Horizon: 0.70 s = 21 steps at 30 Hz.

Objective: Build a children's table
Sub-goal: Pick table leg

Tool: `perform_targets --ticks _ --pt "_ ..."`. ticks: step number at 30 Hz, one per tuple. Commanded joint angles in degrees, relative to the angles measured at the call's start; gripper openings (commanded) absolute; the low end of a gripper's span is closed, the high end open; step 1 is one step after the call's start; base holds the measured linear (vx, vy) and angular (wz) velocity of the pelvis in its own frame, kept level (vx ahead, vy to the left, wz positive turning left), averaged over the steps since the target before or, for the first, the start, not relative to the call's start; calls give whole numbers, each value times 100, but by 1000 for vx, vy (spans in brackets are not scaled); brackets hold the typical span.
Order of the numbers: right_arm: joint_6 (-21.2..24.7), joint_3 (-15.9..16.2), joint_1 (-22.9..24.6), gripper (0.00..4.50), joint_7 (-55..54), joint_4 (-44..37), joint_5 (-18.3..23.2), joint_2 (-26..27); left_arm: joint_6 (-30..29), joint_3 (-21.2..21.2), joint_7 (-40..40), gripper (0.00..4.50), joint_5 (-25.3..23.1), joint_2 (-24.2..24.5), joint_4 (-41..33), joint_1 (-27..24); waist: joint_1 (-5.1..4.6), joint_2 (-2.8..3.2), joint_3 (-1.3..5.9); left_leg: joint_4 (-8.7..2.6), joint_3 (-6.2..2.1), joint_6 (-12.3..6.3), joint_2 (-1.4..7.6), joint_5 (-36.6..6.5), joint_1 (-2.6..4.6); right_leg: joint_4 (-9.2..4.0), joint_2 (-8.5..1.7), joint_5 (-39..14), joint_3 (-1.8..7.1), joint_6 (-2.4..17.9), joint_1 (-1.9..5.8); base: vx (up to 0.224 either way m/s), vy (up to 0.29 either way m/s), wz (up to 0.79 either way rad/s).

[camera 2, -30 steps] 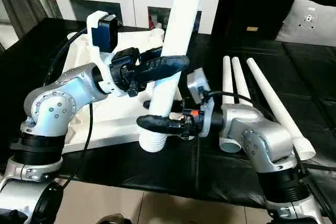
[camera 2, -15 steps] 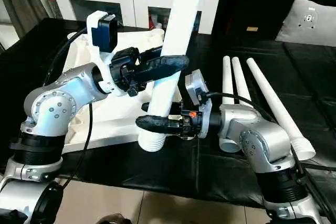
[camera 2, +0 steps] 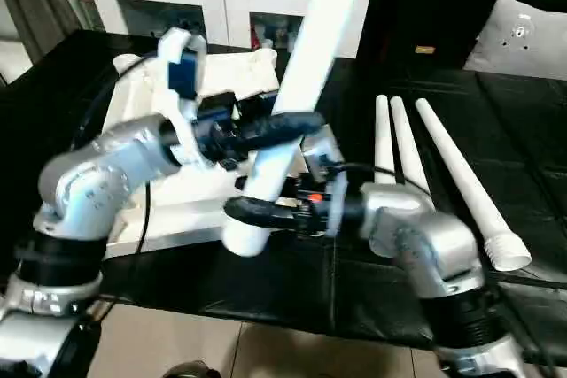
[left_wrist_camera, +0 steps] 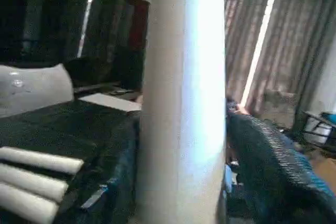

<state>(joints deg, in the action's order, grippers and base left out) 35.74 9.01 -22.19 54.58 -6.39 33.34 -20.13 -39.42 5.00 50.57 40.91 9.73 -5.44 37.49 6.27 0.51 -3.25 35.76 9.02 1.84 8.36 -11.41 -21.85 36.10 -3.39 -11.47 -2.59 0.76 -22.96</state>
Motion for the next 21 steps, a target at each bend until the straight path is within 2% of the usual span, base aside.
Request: perform_targets --ticks 1,2,3,5,7,12,13,14,15,16,18,19,21 --pt "-155 -131 -27 190 -567 244 -331 146 -42 441 116 293 108 -190 -378 -40 -16 -68 399 -412 -101 -209 414 -415 59 -392 -500 -605 281 1300 342 0 0 0" --pt "-265 -144 -35 190 -672 302 -412 223 -49 440 82 334 136 -241 -409 -58 -19 -48 398 -419 -106 -152 414 -495 62 -403 -505 -707 280 1277 339 0 0 0" --pt "-345 -162 -47 190 -806 370 -493 308 -67 425 30 339 184 -309 -451 -79 -22 -42 402 -418 -105 -136 424 -486 59 -395 -513 -675 285 1281 330 0 0 0" --pt "-394 -158 -60 190 -927 445 -558 359 -78 413 -45 339 235 -379 -514 -105 -31 -50 406 -420 -110 -115 422 -476 64 -386 -499 -598 280 1286 336 0 0 0" --pt "-455 -144 -63 190 -1001 500 -622 381 -72 408 -100 339 252 -420 -562 -124 -37 -48 402 -418 -109 -178 414 -422 52 -378 -490 -461 282 1298 344 0 0 0" --pt "-687 -312 -38 190 -1318 594 -692 587 20 64 -442 339 289 -555 -486 -162 -66 -61 397 -420 -107 -204 408 -443 40 -390 -497 -511 282 1295 351 0 0 0" --pt "-764 -404 -15 190 -1461 604 -733 655 43 -78 -554 339 322 -556 -474 -199 -69 -43 396 -421 -112 -200 409 -441 44 -388 -493 -515 280 1292 347 0 0 0" --pt "-788 -427 -8 190 -1503 605 -745 675 46 -108 -577 339 327 -555 -476 -208 -81 -53 397 -423 -109 -187 406 -466 44 -393 -490 -530 278 1290 347 0 0 0" --pt "-850 -604 13 190 -1843 601 -808 774 46 -243 -655 339 325 -471 -494 -309 -86 -52 401 -421 -110 -187 406 -459 45 -387 -493 -508 280 1295 352 0 0 0" --pt "-885 -635 22 190 -1922 580 -865 760 39 -281 -672 339 297 -392 -517 -385 -104 -20 395 -432 -120 -168 410 -444 39 -382 -492 -488 279 1301 344 0 0 0" --pt "-903 -682 51 190 -2001 531 -883 738 11 -330 -685 339 242 -269 -564 -516 -121 -31 393 -435 -113 -112 407 -468 53 -381 -472 -476 275 1297 340 0 0 0" --pt "-818 -711 73 190 -2029 492 -836 733 -4 -336 -681 339 215 -218 -590 -572 -116 32 400 -431 -113 -89 403 -475 67 -375 -474 -472 282 1304 334 0 0 0" --pt "-693 -780 124 189 -2089 412 -768 718 -27 -312 -652 339 119 -79 -652 -701 -122 23 393 -433 -105 -105 393 -548 60 -388 -451 -458 283 1273 339 0 0 0"
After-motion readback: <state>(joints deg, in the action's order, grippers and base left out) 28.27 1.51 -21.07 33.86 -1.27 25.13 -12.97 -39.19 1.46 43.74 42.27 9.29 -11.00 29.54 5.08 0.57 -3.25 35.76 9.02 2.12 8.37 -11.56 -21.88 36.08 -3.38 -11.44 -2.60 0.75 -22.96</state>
